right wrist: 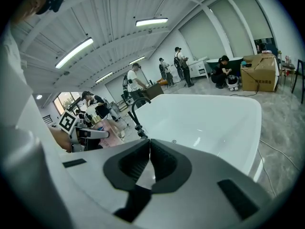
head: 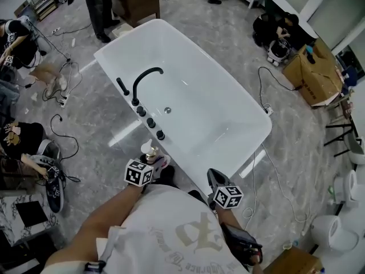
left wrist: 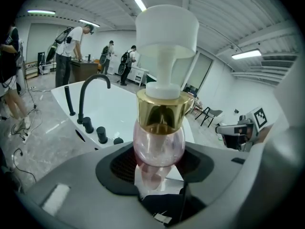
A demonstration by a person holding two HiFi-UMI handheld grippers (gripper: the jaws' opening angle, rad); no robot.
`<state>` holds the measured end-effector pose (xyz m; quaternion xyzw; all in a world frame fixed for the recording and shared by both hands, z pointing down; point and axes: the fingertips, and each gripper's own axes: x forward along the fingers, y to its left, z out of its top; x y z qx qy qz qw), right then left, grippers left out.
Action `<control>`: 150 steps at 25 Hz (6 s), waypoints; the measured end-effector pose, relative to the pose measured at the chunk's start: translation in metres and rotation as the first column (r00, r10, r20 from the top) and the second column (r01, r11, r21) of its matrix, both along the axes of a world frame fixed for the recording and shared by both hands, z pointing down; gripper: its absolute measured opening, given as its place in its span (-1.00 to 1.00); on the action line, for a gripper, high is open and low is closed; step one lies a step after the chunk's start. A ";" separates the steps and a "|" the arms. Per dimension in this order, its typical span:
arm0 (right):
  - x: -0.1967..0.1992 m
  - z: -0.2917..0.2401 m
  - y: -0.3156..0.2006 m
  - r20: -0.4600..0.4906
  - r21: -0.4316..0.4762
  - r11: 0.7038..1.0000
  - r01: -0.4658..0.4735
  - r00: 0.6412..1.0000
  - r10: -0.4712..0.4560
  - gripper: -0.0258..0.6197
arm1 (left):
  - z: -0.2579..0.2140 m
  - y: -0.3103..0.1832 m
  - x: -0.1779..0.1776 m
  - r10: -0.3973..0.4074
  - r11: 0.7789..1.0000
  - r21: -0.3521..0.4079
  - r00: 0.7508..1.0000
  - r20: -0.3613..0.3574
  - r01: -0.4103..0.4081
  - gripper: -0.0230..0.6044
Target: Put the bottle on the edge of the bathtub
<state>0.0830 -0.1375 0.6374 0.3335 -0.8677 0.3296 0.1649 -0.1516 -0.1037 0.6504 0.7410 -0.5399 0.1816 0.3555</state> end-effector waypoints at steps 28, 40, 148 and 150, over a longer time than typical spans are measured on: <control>-0.030 0.014 -0.013 -0.058 -0.053 0.994 -0.093 0.994 0.090 -0.90 | 0.056 -0.036 -0.017 0.325 0.945 -0.089 0.934 0.147 -0.315 -0.21; -0.045 0.035 -0.004 -0.051 -0.101 0.988 -0.113 0.993 0.109 -0.90 | 0.078 -0.037 -0.010 0.410 0.909 -0.144 0.902 0.134 -0.392 -0.21; -0.059 0.056 0.011 -0.078 -0.192 0.980 -0.058 0.996 0.044 -0.90 | 0.124 -0.074 0.033 0.474 0.880 -0.110 0.847 0.242 -0.462 -0.09; -0.060 0.054 0.009 -0.079 -0.189 0.981 -0.052 0.996 0.037 -0.90 | 0.121 -0.071 0.034 0.481 0.877 -0.109 0.844 0.236 -0.469 -0.09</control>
